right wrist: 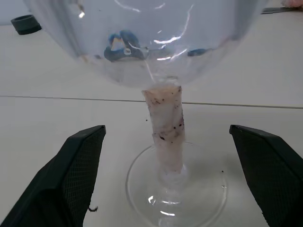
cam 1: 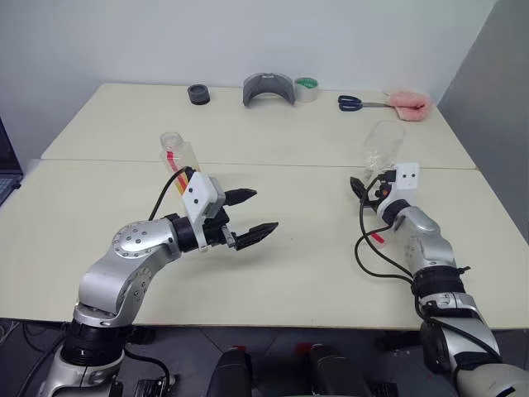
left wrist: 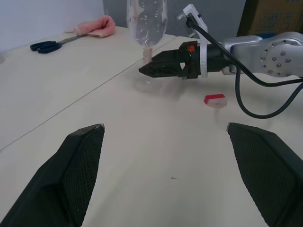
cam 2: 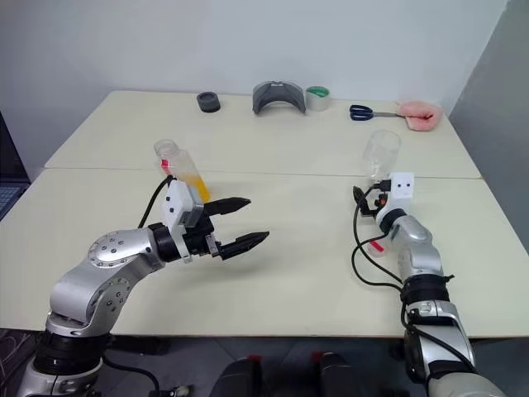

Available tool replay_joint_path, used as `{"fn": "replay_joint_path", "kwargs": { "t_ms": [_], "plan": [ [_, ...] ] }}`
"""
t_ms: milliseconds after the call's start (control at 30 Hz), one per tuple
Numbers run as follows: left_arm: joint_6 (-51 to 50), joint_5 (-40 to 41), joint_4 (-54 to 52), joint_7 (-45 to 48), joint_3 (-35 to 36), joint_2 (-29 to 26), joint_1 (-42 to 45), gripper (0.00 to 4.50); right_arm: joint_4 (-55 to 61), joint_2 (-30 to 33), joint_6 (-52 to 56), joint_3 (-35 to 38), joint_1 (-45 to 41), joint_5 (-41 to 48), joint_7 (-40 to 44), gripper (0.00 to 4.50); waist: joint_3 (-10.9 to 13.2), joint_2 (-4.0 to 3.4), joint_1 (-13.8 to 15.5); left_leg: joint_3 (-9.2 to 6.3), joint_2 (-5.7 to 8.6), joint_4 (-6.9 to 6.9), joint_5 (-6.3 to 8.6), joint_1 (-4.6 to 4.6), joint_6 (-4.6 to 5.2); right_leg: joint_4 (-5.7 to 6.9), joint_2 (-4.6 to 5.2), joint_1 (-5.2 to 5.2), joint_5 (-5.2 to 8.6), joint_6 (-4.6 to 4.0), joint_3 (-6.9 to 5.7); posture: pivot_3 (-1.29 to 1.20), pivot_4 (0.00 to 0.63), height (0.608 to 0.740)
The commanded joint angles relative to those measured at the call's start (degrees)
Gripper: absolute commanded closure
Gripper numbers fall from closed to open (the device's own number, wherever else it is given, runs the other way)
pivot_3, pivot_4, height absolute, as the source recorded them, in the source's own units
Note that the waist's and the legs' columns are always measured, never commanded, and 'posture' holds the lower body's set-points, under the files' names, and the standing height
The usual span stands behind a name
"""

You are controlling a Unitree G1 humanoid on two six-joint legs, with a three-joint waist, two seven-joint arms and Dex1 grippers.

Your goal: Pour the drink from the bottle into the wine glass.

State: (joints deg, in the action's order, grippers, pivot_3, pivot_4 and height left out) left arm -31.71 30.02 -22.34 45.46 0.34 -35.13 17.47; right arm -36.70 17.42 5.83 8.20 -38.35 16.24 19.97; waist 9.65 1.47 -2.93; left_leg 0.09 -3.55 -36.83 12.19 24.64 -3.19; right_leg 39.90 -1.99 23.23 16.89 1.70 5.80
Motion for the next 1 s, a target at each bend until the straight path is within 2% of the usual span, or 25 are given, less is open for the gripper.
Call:
{"fn": "replay_joint_path", "kwargs": {
  "t_ms": [33,133,467,500,700,800,1000],
  "plan": [
    [1.2,-0.1,-2.3,-0.5,0.7,0.2,-0.2,0.04,-3.5,0.5,-4.0,1.2,-2.3,-1.2,0.9,0.00,0.0,0.00,0.0,0.00,0.01,0.00,0.00,0.00,0.00,0.00,0.01,0.00,0.00,0.00,0.01,0.00,0.150,0.740],
    [1.1,0.0,-2.6,-0.8,0.9,0.2,-0.4,0.00,-7.1,0.2,-5.6,1.9,-3.9,-1.0,1.2,0.64,0.0,-0.01,-0.1,0.01,0.00,0.00,0.00,0.00,0.00,0.00,0.01,0.00,0.00,0.00,0.00,0.00,0.150,0.740],
    [0.7,0.4,-3.7,-1.6,0.8,0.6,-1.6,0.00,-11.0,-0.2,-9.1,2.6,-6.3,-1.2,4.0,4.27,0.0,-0.04,-0.3,0.00,0.01,0.00,0.00,0.00,0.00,0.02,0.02,0.00,0.00,0.00,0.00,0.00,0.150,0.740],
    [0.6,0.5,-3.8,-1.5,0.9,0.5,-1.7,0.00,-11.1,-0.1,-9.4,2.5,-6.5,-1.4,4.3,4.40,0.0,-0.04,-0.3,0.01,0.01,-0.01,0.00,0.00,0.00,0.02,0.02,0.00,0.00,0.00,0.01,0.00,0.150,0.740],
    [1.1,-0.2,-3.7,-2.2,2.2,0.1,-2.8,0.00,-5.8,0.6,-8.7,-1.0,-5.8,-3.8,8.1,4.40,0.1,-0.10,-0.4,0.00,0.01,0.00,0.00,0.00,0.00,0.03,0.01,0.00,0.00,0.00,0.01,0.00,0.150,0.740],
    [1.1,-0.5,-4.8,-6.5,5.4,1.5,-5.1,0.00,5.0,0.3,-4.7,-4.7,-2.7,-3.4,13.0,4.40,0.1,-0.20,-0.4,-0.01,-0.01,0.00,0.00,0.00,0.00,0.05,0.01,0.03,0.00,0.00,0.01,0.00,0.150,0.740],
    [-2.6,1.7,-16.5,-14.5,12.3,3.7,-19.7,0.00,31.7,-0.6,11.9,-11.5,5.1,0.2,16.3,4.40,0.1,-0.20,-0.4,-0.05,-0.06,0.10,0.00,0.02,0.00,0.04,0.04,0.06,0.05,-0.07,-0.04,0.00,0.150,0.740]
  ]
}}
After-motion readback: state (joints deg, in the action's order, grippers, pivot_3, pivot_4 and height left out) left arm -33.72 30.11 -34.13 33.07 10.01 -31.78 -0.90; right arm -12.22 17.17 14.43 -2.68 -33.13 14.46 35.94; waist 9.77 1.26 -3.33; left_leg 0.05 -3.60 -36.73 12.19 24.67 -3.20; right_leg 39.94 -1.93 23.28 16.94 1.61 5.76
